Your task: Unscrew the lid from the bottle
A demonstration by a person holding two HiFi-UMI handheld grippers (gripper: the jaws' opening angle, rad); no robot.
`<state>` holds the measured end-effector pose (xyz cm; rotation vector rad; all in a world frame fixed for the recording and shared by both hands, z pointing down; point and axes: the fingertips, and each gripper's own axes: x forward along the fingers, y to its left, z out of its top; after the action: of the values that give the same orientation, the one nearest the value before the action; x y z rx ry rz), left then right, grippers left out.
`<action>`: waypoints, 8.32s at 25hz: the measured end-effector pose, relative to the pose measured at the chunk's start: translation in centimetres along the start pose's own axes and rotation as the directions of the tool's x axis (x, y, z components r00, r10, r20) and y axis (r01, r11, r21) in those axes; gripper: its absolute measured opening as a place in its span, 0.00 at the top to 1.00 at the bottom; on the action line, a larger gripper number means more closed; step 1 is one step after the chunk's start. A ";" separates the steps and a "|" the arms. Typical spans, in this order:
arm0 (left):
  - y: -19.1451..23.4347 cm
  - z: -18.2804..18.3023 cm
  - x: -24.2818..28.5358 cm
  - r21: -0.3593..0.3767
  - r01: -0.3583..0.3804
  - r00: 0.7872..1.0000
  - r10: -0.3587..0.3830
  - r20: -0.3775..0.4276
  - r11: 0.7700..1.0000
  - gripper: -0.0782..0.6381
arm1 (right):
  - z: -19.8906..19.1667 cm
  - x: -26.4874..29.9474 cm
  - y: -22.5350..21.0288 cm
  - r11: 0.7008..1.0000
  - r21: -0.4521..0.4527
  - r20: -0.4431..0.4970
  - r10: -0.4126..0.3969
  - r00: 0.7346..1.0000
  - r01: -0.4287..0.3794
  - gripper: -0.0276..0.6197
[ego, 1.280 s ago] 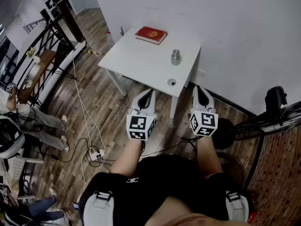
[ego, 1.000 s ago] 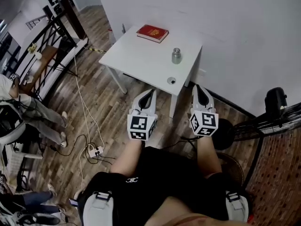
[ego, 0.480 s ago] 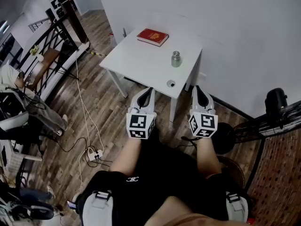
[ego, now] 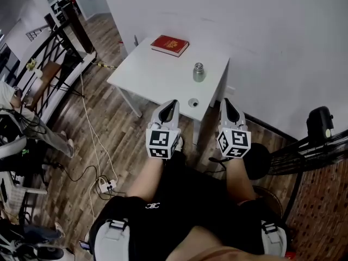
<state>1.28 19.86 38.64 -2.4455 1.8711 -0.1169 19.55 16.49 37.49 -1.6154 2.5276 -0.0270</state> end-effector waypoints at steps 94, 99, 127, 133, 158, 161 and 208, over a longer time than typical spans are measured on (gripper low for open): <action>1.1 -24.2 36.5 -0.035 0.823 0.529 -0.786 -0.319 0.567 0.39 | -25.1 31.5 -2.3 0.113 0.081 -0.887 0.462 -0.020 -0.990 0.59; 1.1 -24.8 36.7 -0.039 0.821 0.532 -0.786 -0.315 0.570 0.39 | -25.2 32.5 -2.6 0.441 0.022 -0.806 0.538 0.245 -0.897 0.59; 0.9 -24.1 36.5 -0.034 0.828 0.525 -0.795 -0.304 0.560 0.39 | -22.4 31.4 -2.9 0.164 -0.151 -0.953 0.237 0.188 -0.975 0.53; 0.6 -23.7 36.4 -0.033 0.828 0.524 -0.795 -0.305 0.559 0.39 | -24.7 31.3 -2.0 0.114 -0.012 -0.985 0.171 0.031 -0.993 0.53; 1.0 -24.1 36.8 -0.050 0.834 0.516 -0.808 -0.282 0.550 0.39 | -20.7 34.3 -2.9 0.714 0.010 -0.794 0.431 0.428 -0.700 0.53; 1.0 -24.1 36.7 -0.050 0.835 0.514 -0.809 -0.284 0.548 0.39 | -21.4 34.0 -5.2 0.934 0.139 -0.699 0.329 0.635 -0.330 0.53; 0.9 -24.4 36.9 -0.041 0.838 0.505 -0.803 -0.316 0.544 0.39 | -23.2 29.7 -2.9 -0.012 0.069 -0.982 0.175 -0.070 -0.998 0.59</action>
<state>7.64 -16.07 63.67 -3.1109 0.4877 -0.6505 6.91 -13.04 57.50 0.8905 4.2289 0.8191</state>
